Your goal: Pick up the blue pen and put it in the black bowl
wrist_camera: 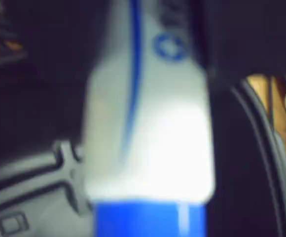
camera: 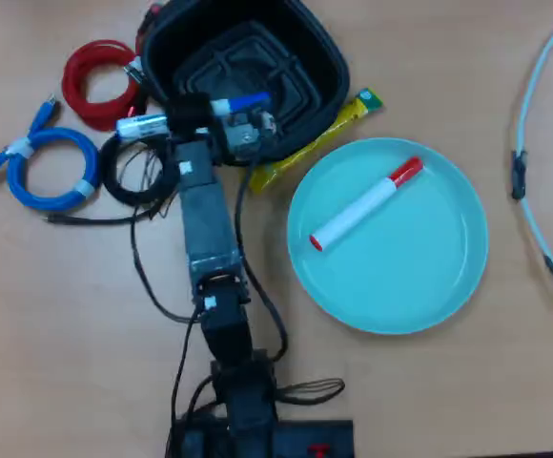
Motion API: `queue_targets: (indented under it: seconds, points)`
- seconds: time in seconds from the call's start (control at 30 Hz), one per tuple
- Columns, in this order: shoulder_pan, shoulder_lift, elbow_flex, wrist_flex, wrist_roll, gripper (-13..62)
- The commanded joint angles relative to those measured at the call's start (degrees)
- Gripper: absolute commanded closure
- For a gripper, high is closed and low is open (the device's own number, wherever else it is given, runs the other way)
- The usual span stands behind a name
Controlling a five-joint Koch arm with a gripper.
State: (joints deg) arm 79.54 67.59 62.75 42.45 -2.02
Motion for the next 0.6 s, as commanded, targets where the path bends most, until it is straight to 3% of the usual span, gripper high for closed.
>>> queue_targets:
  seconds: [0.0,0.57]
  points:
    - [1.9,1.3,-36.1,-7.1,1.0,56.5]
    - [9.8,1.2,-35.6,-5.5,1.6,56.2]
